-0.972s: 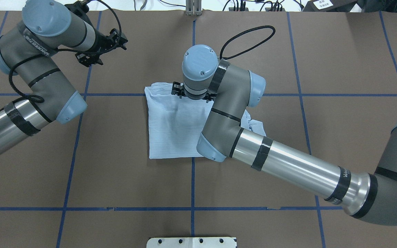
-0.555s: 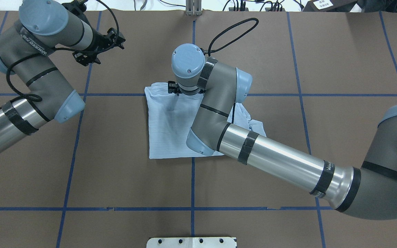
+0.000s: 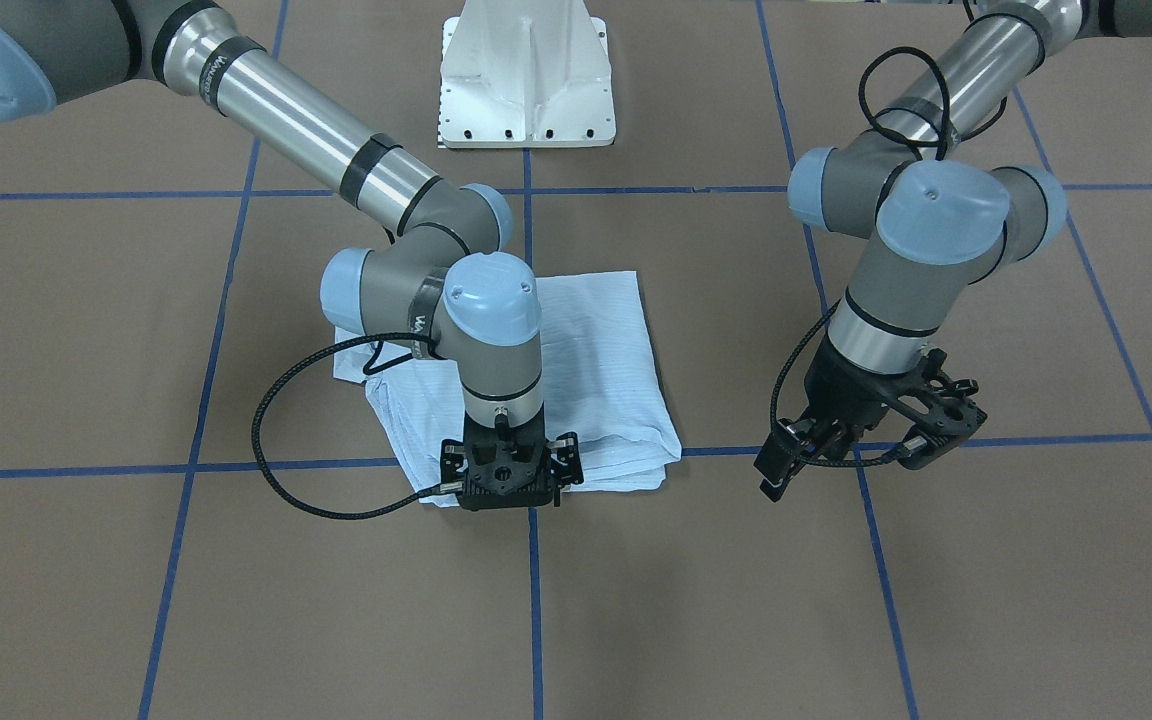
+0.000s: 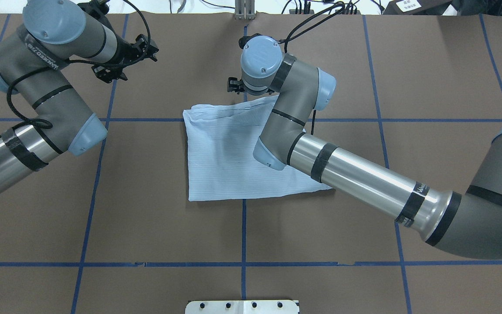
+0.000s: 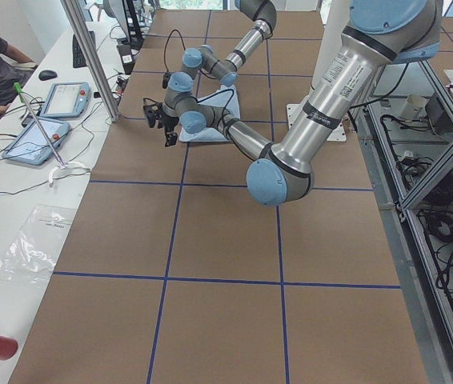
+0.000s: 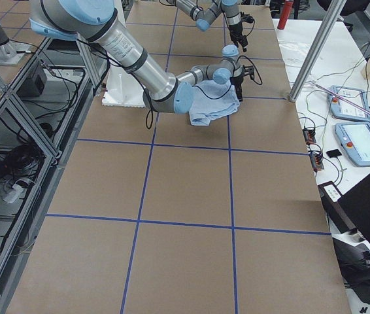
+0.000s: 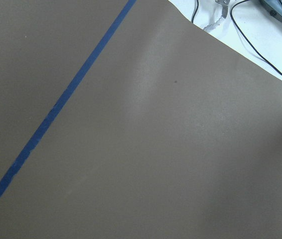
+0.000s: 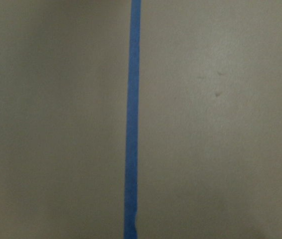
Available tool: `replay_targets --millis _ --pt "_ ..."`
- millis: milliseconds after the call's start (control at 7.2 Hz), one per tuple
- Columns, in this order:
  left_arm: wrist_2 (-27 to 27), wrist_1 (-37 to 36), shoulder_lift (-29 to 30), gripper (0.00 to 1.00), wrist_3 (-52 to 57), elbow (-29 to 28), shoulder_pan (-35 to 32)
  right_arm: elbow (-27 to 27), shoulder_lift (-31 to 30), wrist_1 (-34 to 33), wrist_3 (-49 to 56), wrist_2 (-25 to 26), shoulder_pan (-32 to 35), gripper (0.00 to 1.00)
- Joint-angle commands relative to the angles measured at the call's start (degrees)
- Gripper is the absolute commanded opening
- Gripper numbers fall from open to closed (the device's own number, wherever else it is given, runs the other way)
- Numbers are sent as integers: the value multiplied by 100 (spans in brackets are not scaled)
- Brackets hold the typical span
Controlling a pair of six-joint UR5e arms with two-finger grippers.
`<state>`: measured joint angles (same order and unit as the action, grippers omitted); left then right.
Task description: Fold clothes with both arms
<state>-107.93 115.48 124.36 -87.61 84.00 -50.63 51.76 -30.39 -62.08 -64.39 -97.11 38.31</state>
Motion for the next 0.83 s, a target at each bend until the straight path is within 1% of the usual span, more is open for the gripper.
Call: replay_targets --millis 0,139,278,417,555,694 --pt "-9 44 0 100 33 2 0 122 -71 3 625 -358 508 100" --pt "-26 1 -43 100 399 141 -26 654 -542 -153 1003 -1014 972 100" --pt "-331 -8 -496 100 1290 613 -218 1173 -1016 -442 1608 -1551 1447 100" --pt "-769 -8 -866 100 2152 904 -585 1439 -1352 -845 2310 -2122 1991 100" --pt "-982 -8 -1253 100 3170 1107 -972 1807 -1799 -1284 3100 -2580 2510 100" --pt "-1002 -8 -1640 100 4015 1310 -1289 2115 -2169 -1585 3752 -2733 2906 100"
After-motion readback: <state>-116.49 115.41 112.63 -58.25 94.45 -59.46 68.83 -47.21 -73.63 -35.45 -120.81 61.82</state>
